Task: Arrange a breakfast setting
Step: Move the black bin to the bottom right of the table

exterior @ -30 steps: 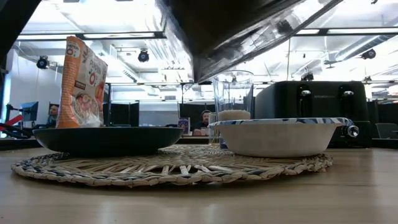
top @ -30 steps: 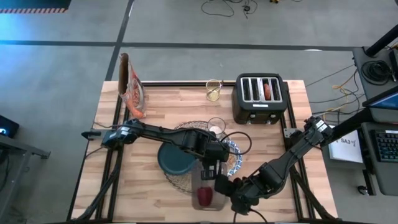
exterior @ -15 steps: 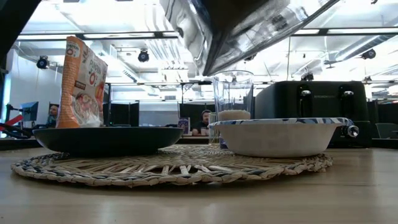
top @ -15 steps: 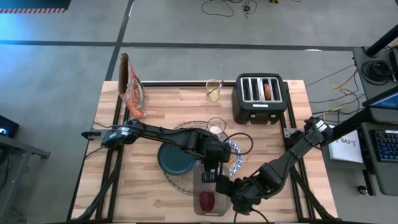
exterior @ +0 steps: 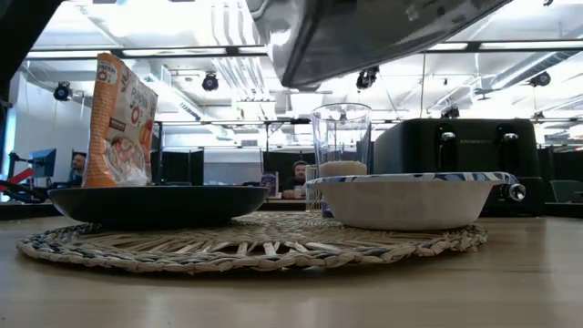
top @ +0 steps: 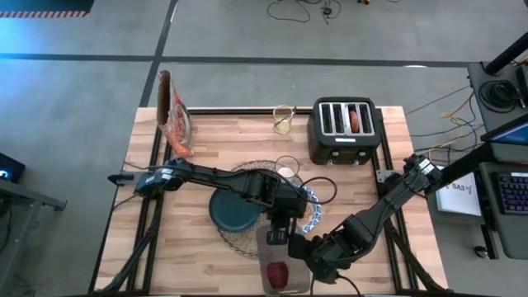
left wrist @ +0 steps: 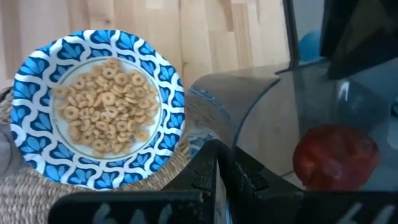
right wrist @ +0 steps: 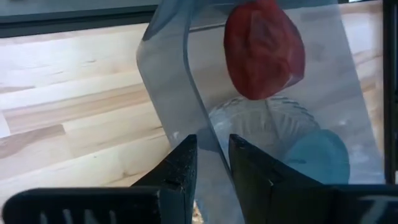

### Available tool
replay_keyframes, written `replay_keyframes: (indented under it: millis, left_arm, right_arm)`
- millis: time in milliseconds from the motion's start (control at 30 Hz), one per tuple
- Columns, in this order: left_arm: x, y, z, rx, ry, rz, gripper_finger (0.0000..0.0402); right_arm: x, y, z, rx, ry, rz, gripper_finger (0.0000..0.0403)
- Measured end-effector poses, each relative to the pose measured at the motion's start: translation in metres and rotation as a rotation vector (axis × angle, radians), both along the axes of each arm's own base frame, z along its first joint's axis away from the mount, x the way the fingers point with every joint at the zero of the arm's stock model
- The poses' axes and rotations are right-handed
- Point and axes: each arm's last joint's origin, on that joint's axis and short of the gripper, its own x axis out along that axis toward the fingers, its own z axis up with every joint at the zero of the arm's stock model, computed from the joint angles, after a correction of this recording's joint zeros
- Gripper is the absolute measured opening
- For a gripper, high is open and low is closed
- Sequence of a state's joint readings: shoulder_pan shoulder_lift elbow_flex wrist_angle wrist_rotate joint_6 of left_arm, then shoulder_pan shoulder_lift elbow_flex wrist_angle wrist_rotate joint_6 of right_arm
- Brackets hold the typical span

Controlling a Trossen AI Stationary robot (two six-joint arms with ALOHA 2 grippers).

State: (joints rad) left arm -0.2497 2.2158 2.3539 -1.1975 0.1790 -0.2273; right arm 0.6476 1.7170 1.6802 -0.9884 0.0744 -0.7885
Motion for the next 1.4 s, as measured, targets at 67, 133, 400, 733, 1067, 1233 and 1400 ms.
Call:
replay_keyframes:
  millis: [67,133,400,733,1067,1233,1400]
  left_arm:
    - [0.0,0.0,0.0,-0.008,0.002,-0.005,0.0001]
    - [0.0,0.0,0.0,-0.011,0.003,-0.006,0.0001]
    - [0.0,-0.001,0.0,-0.018,0.002,-0.013,0.0001]
    - [-0.001,0.0,0.001,-0.053,0.017,-0.029,0.0]
    - [-0.005,0.003,0.0,-0.088,0.078,-0.012,0.0]
    - [-0.008,0.005,-0.001,-0.106,0.133,0.034,0.0]
    - [-0.009,0.007,0.0,-0.19,0.188,0.087,0.0]
  right_arm:
    - [0.0,0.0,0.0,0.003,0.001,0.001,0.0073]
    - [0.0,0.0,-0.001,0.0,0.005,0.002,0.0063]
    - [0.001,0.001,-0.002,-0.004,0.006,0.01,0.003]
    - [0.001,0.001,-0.001,0.006,-0.004,-0.009,0.0043]
    - [0.004,0.003,0.0,0.091,-0.003,-0.181,0.0075]
    - [-0.001,0.004,0.001,0.104,0.019,-0.231,0.0089]
    - [-0.007,0.002,0.009,0.189,0.055,-0.376,0.0096]
